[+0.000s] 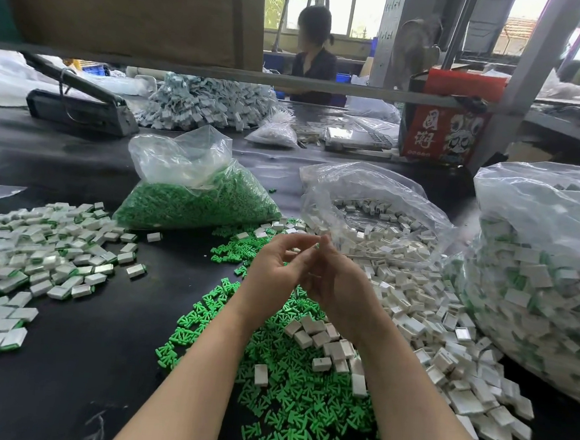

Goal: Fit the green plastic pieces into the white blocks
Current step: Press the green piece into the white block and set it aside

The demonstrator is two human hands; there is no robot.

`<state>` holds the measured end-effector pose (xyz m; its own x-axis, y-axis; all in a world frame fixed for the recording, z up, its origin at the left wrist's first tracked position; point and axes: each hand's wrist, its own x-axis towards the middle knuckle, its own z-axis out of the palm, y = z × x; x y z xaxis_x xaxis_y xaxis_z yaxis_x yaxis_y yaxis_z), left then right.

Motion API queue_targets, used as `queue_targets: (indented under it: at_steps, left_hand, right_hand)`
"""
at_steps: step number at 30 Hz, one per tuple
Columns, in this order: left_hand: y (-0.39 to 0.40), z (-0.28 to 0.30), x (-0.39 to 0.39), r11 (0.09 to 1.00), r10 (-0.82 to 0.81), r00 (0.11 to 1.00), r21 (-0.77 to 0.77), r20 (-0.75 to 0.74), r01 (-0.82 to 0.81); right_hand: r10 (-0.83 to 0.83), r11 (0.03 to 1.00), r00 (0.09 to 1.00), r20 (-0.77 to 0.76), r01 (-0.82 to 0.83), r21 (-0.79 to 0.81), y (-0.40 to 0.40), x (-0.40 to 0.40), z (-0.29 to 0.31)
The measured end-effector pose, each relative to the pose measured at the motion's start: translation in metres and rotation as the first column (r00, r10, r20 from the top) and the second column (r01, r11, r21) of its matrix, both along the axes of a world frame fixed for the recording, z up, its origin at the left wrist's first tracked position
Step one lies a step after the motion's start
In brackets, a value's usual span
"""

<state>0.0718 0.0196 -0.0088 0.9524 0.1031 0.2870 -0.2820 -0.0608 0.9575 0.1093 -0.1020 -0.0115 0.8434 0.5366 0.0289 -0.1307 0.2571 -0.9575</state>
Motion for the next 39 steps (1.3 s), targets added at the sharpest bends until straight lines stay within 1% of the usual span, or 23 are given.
queue_targets:
  at_steps: [2, 5, 8, 12, 16, 19, 23, 27, 31, 39]
  left_hand:
    - [-0.001, 0.003, -0.001, 0.999, -0.006, 1.0, -0.031, 0.022, 0.007]
    - [-0.004, 0.005, -0.002, 0.999, 0.036, 0.999, -0.033, 0.019, -0.035]
    - [-0.006, 0.005, -0.001, 0.996, 0.08, 0.997, -0.029, 0.012, -0.08]
    - [-0.006, 0.006, 0.0, 0.994, 0.097, 0.995, -0.058, 0.007, -0.096]
    - [-0.008, 0.006, 0.001, 0.989, 0.12, 0.993, -0.083, -0.009, -0.121]
    - [-0.012, 0.005, 0.003, 0.979, 0.148, 0.988, -0.139, -0.033, -0.152]
    - [-0.017, 0.003, 0.004, 0.959, 0.187, 0.98, -0.202, -0.07, -0.197]
    - [-0.021, 0.002, 0.004, 0.951, 0.213, 0.974, -0.212, -0.077, -0.225]
    - [-0.021, 0.002, 0.004, 0.953, 0.198, 0.977, -0.219, -0.085, -0.212]
    - [-0.021, 0.004, 0.003, 0.953, 0.186, 0.976, -0.221, -0.109, -0.206]
  right_hand:
    - [0.039, 0.999, 0.999, -0.012, -0.039, 0.034, -0.002, -0.001, 0.002]
    - [0.089, 0.994, 0.996, -0.032, -0.086, 0.071, -0.004, -0.001, 0.003]
    - [0.098, 0.993, 0.994, -0.039, -0.096, 0.062, -0.003, -0.001, 0.002]
    - [0.125, 0.991, 0.991, -0.042, -0.123, 0.055, -0.002, -0.002, 0.002]
    - [0.106, 0.994, 0.994, -0.039, -0.104, 0.043, -0.001, -0.003, 0.002]
    - [0.074, 0.997, 0.997, -0.028, -0.073, 0.026, -0.001, -0.004, 0.003]
    - [0.014, 1.0, 0.998, -0.053, -0.013, 0.021, 0.001, -0.004, 0.004]
    - [-0.006, 1.0, 0.998, -0.07, 0.007, 0.018, -0.001, -0.003, 0.003]
    - [-0.014, 0.999, 0.994, -0.112, 0.019, 0.045, -0.003, -0.001, 0.0]
    - [-0.027, 0.999, 0.995, -0.091, 0.03, 0.034, 0.0, -0.002, 0.0]
